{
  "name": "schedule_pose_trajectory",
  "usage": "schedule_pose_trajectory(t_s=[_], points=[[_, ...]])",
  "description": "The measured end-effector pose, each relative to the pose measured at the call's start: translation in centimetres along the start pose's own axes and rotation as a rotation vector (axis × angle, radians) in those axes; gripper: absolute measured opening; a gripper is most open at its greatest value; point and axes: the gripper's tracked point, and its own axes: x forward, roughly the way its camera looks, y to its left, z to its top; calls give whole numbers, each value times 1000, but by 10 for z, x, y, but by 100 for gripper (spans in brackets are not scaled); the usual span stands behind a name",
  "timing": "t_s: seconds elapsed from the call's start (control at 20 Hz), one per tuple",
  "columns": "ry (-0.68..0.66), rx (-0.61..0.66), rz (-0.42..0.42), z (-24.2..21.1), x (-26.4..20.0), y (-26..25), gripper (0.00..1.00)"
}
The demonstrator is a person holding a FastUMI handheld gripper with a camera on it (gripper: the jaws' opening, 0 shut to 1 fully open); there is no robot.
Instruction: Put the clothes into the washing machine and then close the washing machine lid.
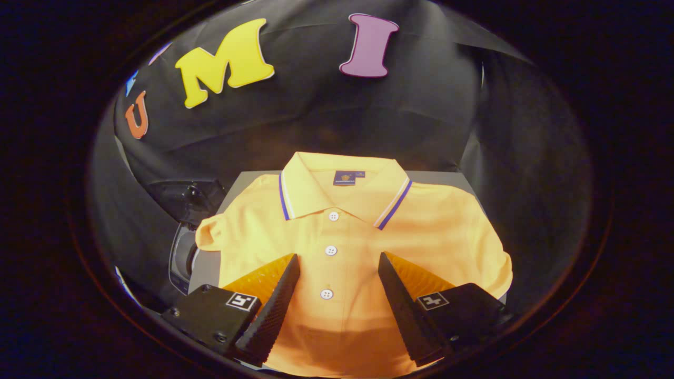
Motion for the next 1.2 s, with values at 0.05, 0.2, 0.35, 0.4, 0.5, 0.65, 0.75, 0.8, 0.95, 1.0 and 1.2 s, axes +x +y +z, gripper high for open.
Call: schedule_pose_trajectory(t_s=[0.05, 0.2, 0.35, 0.4, 0.5, 0.65, 0.75, 0.8, 0.95, 1.0, 1.2], points=[[1, 10, 5, 1, 0, 2, 94], [-2, 9, 24, 0, 4, 3, 75], [-12, 26, 55, 3, 2, 7, 42], [-15, 40, 72, 2, 2, 9, 35], [-40, 61, 94, 7, 2, 11, 16], [-61, 81, 114, 3, -4, 11, 11], [-84, 82, 109, -1, -13, 13, 9], [-93, 76, 105, -3, -19, 14, 9], [-110, 83, 108, -4, -43, 24, 8], [-119, 91, 119, -3, -52, 30, 8], [-162, 100, 162, 3, -92, 55, 8]])
